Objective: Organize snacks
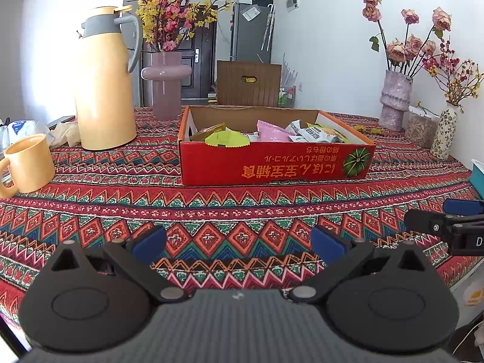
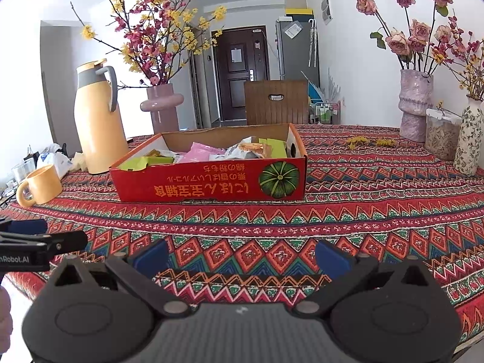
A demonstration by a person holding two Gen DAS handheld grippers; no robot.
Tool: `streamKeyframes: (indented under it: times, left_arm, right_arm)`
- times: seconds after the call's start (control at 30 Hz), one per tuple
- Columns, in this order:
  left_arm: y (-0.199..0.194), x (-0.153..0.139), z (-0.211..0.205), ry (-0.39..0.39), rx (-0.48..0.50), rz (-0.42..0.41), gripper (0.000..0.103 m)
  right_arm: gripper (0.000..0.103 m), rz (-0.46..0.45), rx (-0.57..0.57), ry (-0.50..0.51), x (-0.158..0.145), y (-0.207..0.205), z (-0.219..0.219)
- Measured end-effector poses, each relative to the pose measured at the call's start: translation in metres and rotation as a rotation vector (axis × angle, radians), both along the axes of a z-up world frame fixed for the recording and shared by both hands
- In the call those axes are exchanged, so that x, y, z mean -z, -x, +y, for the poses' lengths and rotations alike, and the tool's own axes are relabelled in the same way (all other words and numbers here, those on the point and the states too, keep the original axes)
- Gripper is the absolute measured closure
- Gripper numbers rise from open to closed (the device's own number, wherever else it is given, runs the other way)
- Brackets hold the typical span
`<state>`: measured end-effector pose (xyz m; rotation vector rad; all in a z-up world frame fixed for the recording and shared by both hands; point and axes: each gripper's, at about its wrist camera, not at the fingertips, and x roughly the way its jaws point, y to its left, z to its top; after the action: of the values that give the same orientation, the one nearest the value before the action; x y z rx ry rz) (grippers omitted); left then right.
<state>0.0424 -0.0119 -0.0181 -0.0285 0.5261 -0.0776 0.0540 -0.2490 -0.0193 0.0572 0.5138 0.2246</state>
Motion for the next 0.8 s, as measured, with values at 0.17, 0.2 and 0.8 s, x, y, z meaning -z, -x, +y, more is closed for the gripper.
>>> streamKeyframes:
  times: [0.17, 0.2, 0.8]
  left_arm:
    - [0.004, -0.001, 0.0002, 0.007, 0.003, -0.009, 0.0]
    - [0.0043, -0.001, 0.0002, 0.007, 0.004, -0.009, 0.0]
    - [0.0076, 0.0001, -0.0008, 0.011, 0.017, -0.009, 0.0]
  right_arm:
    - [0.0, -0.004, -0.004, 0.004, -0.0013, 0.0033, 0.002]
    - [0.0, -0.003, -0.003, 0.003, -0.0013, 0.0029, 0.0016]
    - [0.0, 0.009, -0.006, 0.004, 0.0025, 0.0021, 0.0015]
